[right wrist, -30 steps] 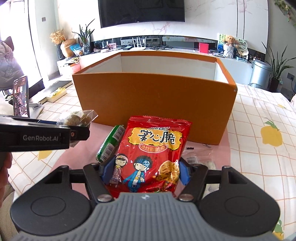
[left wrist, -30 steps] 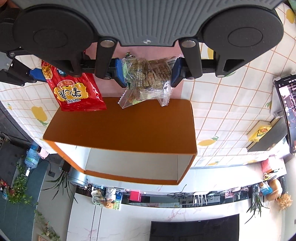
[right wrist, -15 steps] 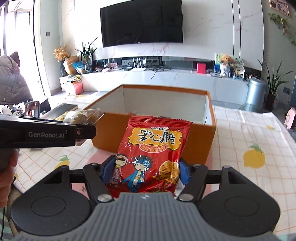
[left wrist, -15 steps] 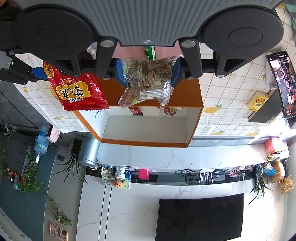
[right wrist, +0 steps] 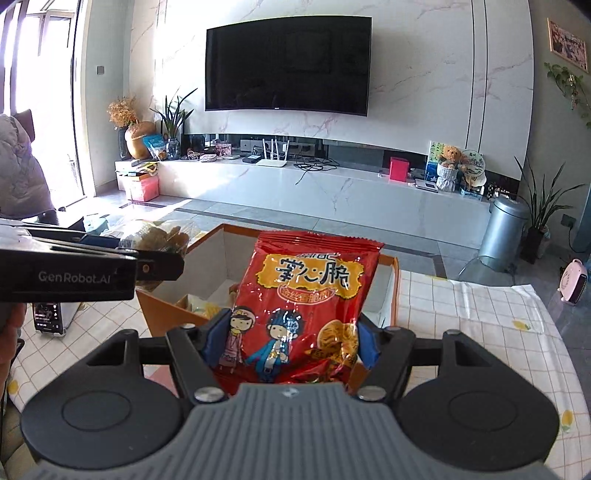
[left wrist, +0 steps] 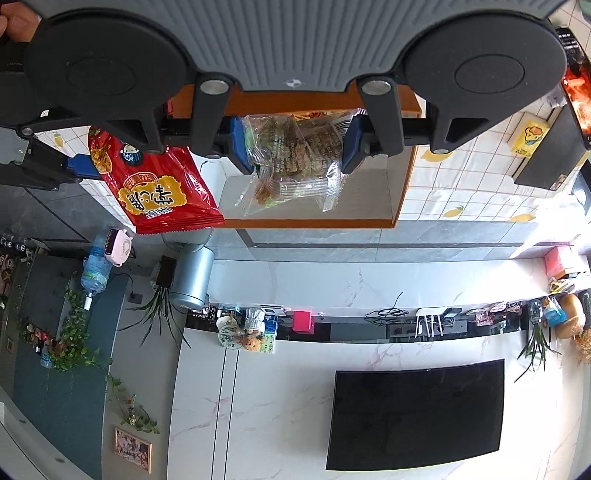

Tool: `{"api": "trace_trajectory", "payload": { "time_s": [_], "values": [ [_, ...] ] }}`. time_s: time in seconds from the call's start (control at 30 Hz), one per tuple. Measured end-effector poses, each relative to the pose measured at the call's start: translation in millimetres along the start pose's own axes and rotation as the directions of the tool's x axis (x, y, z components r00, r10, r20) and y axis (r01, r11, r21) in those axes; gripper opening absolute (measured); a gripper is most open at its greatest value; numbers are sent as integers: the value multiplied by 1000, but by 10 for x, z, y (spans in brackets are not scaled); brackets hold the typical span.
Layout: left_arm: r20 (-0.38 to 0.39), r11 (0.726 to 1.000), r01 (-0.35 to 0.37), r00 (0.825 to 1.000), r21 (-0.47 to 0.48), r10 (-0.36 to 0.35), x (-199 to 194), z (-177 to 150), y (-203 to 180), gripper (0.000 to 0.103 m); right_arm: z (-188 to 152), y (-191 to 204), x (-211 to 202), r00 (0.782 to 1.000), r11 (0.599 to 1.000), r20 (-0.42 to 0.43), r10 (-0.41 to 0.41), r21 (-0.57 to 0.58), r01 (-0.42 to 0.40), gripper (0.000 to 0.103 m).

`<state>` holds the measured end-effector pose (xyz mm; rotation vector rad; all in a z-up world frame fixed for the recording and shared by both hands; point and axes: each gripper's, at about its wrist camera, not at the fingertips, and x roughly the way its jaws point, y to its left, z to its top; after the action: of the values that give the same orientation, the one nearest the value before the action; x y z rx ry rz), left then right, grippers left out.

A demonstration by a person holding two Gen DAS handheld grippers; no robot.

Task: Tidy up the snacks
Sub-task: 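Lower both packets into the box and open both grippers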

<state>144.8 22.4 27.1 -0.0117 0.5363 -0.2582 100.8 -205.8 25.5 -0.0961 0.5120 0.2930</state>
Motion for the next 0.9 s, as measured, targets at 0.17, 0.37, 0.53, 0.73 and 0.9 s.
{"api": "trace_trajectory", "payload": {
  "time_s": [0.17, 0.37, 0.53, 0.73, 0.9],
  "values": [
    [-27, 1000, 19, 999, 7, -19, 212, 117, 25, 57, 206, -109, 284, 1000, 1000, -26, -8, -11, 7, 65],
    [-80, 999, 19, 997, 41, -16, 525, 176, 36, 57, 381, -244, 730, 994, 1000, -110, -9, -5, 8, 65],
    [-181, 999, 39, 983, 15, -35, 852, 105, 134, 57, 426, -266, 1132, 978, 1000, -207, -1, -16, -2, 65],
    [-265, 1000, 13, 964, 15, -8, 1164, 35, 230, 57, 379, -319, 1607, 948, 999, -317, 14, -26, -24, 65],
    [-327, 998, -10, 944, 65, 31, 1379, 8, 184, 57, 296, -274, 1903, 926, 996, -378, -14, -87, -21, 65]
  ]
}}
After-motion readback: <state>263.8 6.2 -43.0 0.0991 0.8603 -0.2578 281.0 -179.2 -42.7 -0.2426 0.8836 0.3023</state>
